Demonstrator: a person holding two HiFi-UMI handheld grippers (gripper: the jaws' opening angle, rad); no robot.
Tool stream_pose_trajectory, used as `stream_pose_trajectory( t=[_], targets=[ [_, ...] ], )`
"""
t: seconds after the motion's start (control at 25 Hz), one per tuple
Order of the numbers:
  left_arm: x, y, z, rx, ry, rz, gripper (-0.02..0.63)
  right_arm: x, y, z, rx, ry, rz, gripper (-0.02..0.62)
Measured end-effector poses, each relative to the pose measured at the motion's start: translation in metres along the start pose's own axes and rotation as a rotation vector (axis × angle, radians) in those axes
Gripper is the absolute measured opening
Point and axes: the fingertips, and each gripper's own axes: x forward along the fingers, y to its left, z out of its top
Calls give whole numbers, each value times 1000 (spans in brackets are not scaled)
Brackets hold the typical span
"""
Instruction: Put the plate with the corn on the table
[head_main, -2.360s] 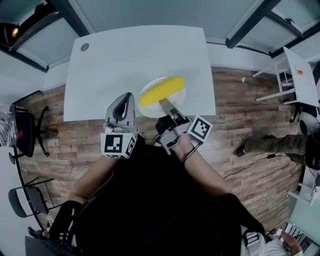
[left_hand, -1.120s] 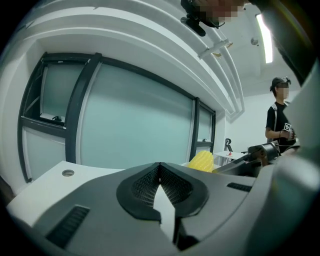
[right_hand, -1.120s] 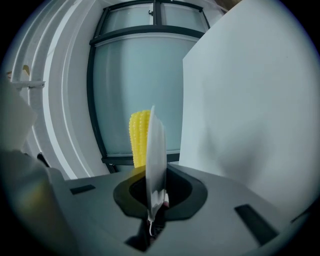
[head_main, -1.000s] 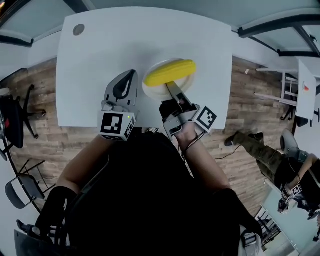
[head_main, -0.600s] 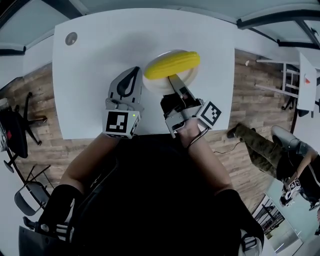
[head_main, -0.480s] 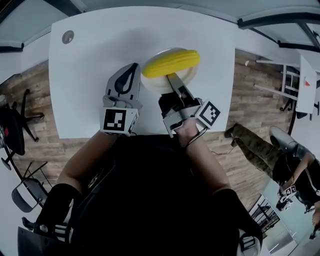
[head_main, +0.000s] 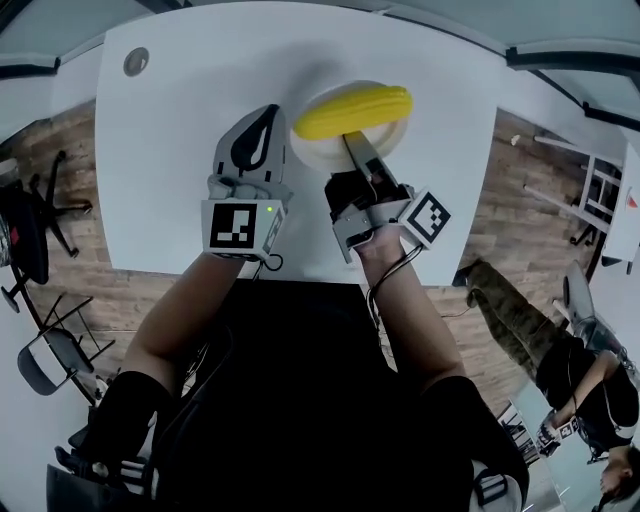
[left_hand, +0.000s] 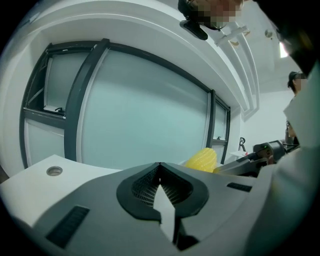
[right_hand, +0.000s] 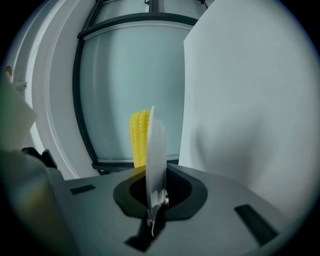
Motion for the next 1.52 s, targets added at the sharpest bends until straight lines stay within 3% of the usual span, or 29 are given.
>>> stream_pose_trajectory(
  t=[0.56,0.88,1.12,1.32,1.52],
  targets=[
    [56,11,-22,-21,39,13,3,52,-30,40,-59,-5,-25,15],
    [69,9,-43,-5,83,20,3,71,-67,51,-14,-24,-91,15],
    [62,3,-56,-11,102,36,3,54,-82,48,23,-31,-125,15],
    [78,27,-64,-24,124,37,3,76,-91,49,24,-34,-229,17],
    [73,17,-63,-33,135,18,3,64,-83,46,-8,-37,-283,17]
  ],
)
